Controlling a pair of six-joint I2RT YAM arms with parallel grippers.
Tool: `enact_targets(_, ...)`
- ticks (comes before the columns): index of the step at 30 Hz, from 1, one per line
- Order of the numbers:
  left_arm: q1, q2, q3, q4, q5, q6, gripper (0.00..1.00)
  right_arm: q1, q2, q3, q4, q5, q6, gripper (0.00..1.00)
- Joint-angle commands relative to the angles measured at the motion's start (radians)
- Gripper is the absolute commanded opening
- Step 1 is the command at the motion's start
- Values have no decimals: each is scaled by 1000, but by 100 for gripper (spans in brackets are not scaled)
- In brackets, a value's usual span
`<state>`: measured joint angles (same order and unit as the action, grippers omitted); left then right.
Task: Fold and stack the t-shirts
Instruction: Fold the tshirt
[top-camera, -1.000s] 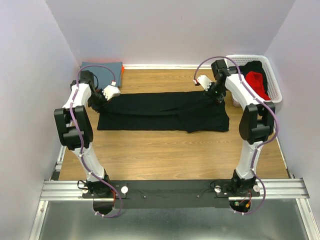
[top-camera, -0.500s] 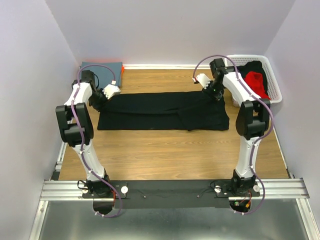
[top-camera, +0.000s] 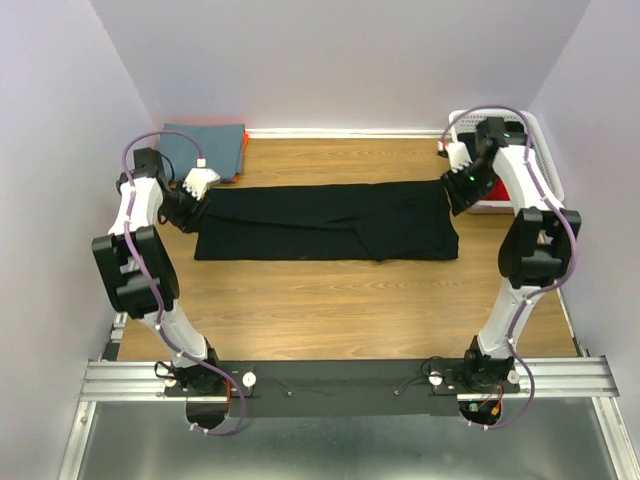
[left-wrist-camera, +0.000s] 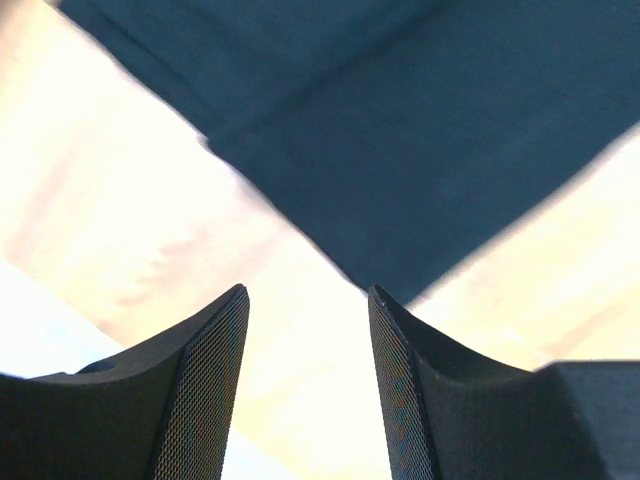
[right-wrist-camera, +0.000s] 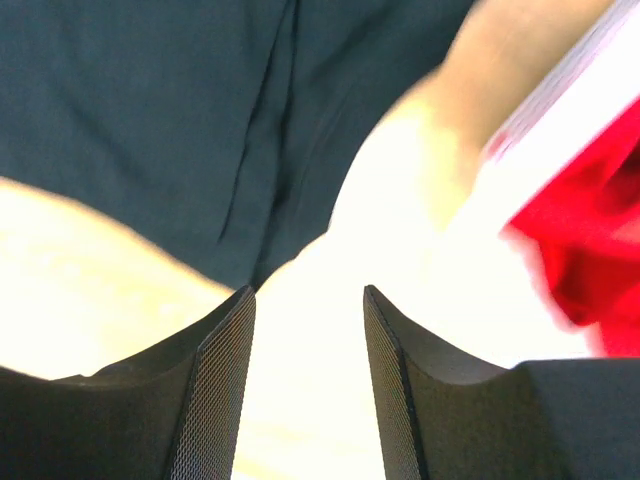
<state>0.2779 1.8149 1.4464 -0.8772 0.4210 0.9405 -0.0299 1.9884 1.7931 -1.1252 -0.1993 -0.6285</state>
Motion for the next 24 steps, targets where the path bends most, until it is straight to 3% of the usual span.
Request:
enact_targets(1,7,-103,-147,9,78,-52,59,-37,-68,-136,-76,-132,50,53)
enact_targets(8,12,-102,-261,107,52,-137,59,-50,-83,-311,76,-106,96,52)
enact_targets(15,10,-46,-300,187,-33,-198,57,-59,-24,-336,146,-104,136,52)
enact_targets(20,10,-6,-328,218,-90,-215,42,-59,13,-353,169,-92,144,44)
enact_targets(24,10,-5,-357,216,-132,-206,20,-59,15,-376,185,-39,136,36)
